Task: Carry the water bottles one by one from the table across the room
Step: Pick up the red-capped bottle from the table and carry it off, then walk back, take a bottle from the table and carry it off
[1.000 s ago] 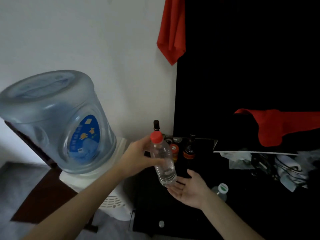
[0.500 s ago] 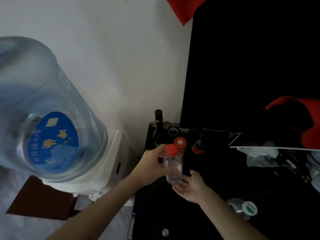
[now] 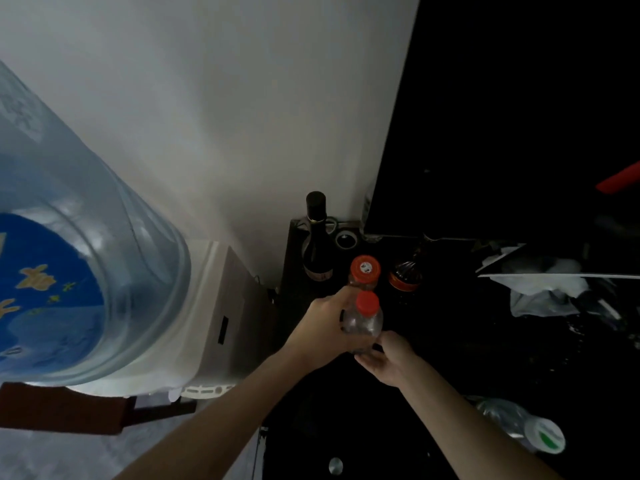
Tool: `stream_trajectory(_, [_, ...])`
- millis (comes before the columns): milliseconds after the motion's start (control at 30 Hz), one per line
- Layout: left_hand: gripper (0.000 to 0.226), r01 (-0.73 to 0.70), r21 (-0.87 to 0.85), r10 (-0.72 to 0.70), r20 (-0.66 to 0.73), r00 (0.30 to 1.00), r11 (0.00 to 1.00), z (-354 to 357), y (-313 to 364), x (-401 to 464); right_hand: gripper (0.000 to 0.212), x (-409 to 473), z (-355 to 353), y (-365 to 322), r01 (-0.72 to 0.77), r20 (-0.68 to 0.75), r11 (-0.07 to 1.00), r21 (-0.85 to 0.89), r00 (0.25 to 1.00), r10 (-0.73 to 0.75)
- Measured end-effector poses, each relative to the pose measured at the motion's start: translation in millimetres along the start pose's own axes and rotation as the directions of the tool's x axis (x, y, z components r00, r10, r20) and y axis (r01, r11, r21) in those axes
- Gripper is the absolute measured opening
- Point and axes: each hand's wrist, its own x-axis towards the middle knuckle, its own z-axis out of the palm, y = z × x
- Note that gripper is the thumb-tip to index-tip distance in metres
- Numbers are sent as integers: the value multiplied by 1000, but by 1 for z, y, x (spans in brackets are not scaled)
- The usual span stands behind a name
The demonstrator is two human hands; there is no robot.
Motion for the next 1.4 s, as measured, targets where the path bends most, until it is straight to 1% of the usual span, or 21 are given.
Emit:
stream_trajectory(233, [64,7,13,-7,13,1000,1000,4,-6,10,37,2,7,-9,16,-41,997,70,999,-14])
stream_trajectory(333, [60,20,14,-20,26,999,1000,4,-9,14,35,4,7,-11,29,-50,999,46,998,-27])
stream_trajectory(467, [62,5,51,-8,60,998,999,4,-12,17,28,7,8,-14,60,-118,998,36,991,-56])
stream_trajectory(567, [58,-14,103,4,99,995,995,5,-10,14,29,-1,7,-12,64,-79,998,9,995,-63])
stream_trajectory(633, [57,3,155,-21,118,993,988,5,-5,10,31,-12,6,-11,70,-47,997,-18,996,-71])
stream_trajectory(700, [61,26,214,-53,120,991,976,4,4,6,28,-30,5,-12,102,-31,992,-68,994,-104])
stream_trajectory(767, [76,40,339,-98,157,983,940,2,13,3,22,-49,5,-12,147,-29,983,-109,988,-151])
stream_trajectory(833, [96,53,492,-160,179,971,869,-5,21,-2,17,-71,6,-11,201,-41,967,-159,977,-210])
stream_trajectory(867, [102,63,549,-180,164,970,834,-9,25,-6,15,-84,5,-11,230,-52,952,-200,968,-245])
stream_trajectory(900, [103,80,587,-193,132,972,806,-14,29,-12,12,-98,5,-10,263,-58,931,-253,957,-286])
stream_trajectory(933, [100,98,611,-195,94,976,785,-19,33,-18,9,-110,3,-9,300,-60,897,-323,940,-336])
stream_trajectory(967, [96,111,633,-188,55,981,766,-25,39,-26,10,-124,1,-8,354,-47,837,-417,911,-409])
stream_trajectory(1000, [90,114,663,-172,23,985,740,-31,45,-33,15,-135,-1,-7,421,-14,738,-527,864,-503])
stream_trajectory(1067, [81,106,726,-116,-36,993,679,-43,60,-48,27,-157,-5,-5,535,110,455,-712,725,-680])
stream_trajectory(1100, [77,103,752,-81,-66,994,651,-48,68,-55,31,-171,-5,-4,563,183,320,-762,661,-727])
stream_trajectory(1167, [72,117,787,-20,-132,991,606,-56,84,-70,42,-194,-8,-2,569,298,109,-815,574,-762])
stream_trajectory(1300, [72,173,813,61,-248,967,556,-62,119,-106,53,-237,-13,8,499,474,-239,-833,422,-772])
stream_trajectory(1367, [75,205,826,86,-291,953,525,-60,131,-124,57,-255,-18,14,438,528,-357,-825,370,-764])
stream_trajectory(1400, [76,222,829,101,-316,943,513,-57,136,-134,59,-263,-21,18,425,549,-393,-815,352,-758])
